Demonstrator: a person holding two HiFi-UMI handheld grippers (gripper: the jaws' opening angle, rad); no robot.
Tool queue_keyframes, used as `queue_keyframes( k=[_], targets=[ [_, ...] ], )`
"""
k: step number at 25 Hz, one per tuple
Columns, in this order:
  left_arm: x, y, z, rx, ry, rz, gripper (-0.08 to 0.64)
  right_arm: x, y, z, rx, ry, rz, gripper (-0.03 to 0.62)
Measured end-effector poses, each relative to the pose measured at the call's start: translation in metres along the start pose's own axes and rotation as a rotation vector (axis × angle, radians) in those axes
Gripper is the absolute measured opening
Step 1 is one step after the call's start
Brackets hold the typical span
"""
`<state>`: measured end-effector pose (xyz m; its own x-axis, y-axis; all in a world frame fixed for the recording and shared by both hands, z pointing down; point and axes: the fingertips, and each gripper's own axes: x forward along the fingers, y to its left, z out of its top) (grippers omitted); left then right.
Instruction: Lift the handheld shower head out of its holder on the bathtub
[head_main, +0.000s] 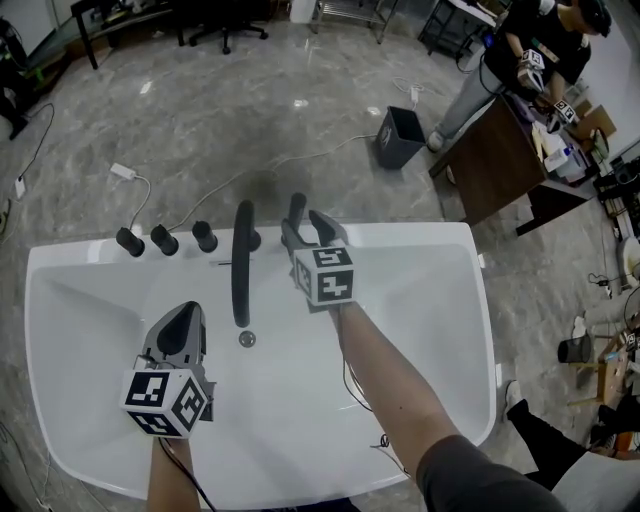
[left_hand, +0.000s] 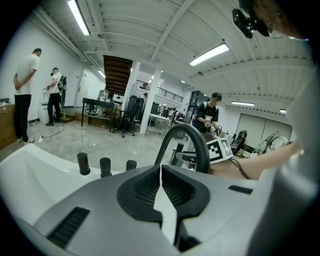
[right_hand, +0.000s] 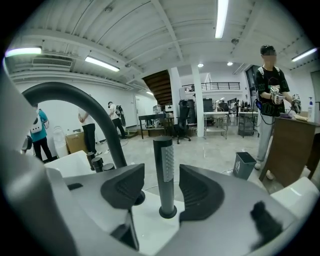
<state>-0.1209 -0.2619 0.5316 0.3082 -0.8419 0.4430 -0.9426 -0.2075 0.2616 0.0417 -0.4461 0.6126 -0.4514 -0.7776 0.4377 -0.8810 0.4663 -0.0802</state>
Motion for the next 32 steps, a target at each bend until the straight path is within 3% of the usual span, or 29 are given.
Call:
queue_keyframes(
  k=[11, 13, 22, 32],
  targets=[
    [-0.005, 0.017, -0.017, -0.037, 0.008, 0.03, 0.021, 0.03, -0.003, -0.004, -0.051, -0.003, -0.024, 0.211],
    [-0.007, 0.019, -0.019, -0.04, 0.011, 0.034, 0.021, 0.031, -0.004, -0.004, -0.058, 0.002, -0.032, 0.148],
    [-0.017, 0.015, -0.009, -0.041, 0.001, 0.038, 0.021, 0.015, 0.005, -0.005, -0.1, 0.052, -0.021, 0.141],
    [-0.051, -0.006, 0.027, -0.006, -0.038, 0.05, 0.021, -0.03, 0.018, 0.055, -0.114, -0.059, -0.005, 0.14]
  ],
)
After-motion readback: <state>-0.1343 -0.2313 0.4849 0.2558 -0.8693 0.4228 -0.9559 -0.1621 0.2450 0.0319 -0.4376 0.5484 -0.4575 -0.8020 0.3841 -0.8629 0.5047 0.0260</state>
